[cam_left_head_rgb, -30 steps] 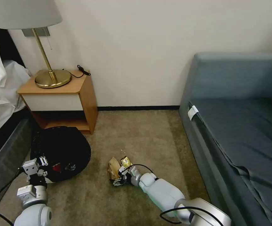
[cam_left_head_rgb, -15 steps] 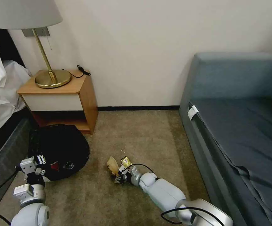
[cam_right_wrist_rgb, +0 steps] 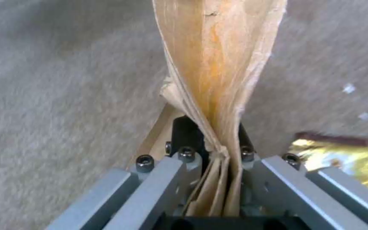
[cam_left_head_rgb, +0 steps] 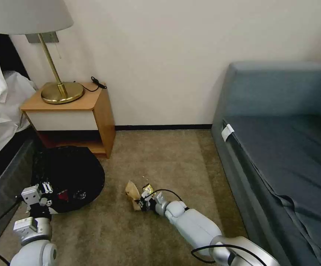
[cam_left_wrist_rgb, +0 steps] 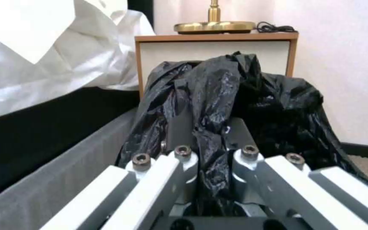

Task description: Pick up the trash bin, then pick up the garbage on the floor and place it into the trash bin.

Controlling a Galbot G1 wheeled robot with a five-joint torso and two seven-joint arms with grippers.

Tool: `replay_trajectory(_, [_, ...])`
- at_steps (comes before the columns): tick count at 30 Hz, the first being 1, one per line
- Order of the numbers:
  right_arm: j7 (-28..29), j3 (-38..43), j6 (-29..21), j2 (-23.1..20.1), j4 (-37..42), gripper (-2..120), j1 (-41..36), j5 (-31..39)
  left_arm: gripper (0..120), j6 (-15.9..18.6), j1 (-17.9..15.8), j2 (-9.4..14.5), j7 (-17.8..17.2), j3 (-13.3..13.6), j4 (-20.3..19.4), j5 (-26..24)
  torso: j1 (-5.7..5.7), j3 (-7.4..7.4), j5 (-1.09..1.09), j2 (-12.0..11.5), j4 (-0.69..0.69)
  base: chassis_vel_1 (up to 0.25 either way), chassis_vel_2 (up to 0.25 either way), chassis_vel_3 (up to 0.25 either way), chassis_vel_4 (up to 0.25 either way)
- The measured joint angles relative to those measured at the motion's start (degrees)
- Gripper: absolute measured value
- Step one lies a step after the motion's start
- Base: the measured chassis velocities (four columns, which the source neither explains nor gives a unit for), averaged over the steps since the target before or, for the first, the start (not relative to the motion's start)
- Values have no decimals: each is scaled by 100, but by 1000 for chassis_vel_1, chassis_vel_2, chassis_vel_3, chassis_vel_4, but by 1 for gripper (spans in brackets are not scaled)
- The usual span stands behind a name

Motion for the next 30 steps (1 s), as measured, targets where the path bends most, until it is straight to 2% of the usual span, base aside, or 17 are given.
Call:
replay_trajectory(10, [145,367,-55,-547,1156,2,-27,2,5,0,-61,19,0,80,23,-33,0,0,1,0,-1,0,0,0,0])
replay_trajectory(16, [222,312,-153,-900,1616,2,250,235,5,18,-192,-22,-24,202,74,-11,0,0,0,0,0,0,0,0,0])
replay_trajectory(21, [276,107,-335,-1271,2039,2,857,786,5,74,-458,-40,-71,423,244,48,0,0,0,0,-1,0,0,0,0])
replay_trajectory(30, [358,-242,-611,-1293,2493,2,1524,1350,5,155,-674,109,-92,576,400,-37,0,0,-1,-1,0,0,0,0,0])
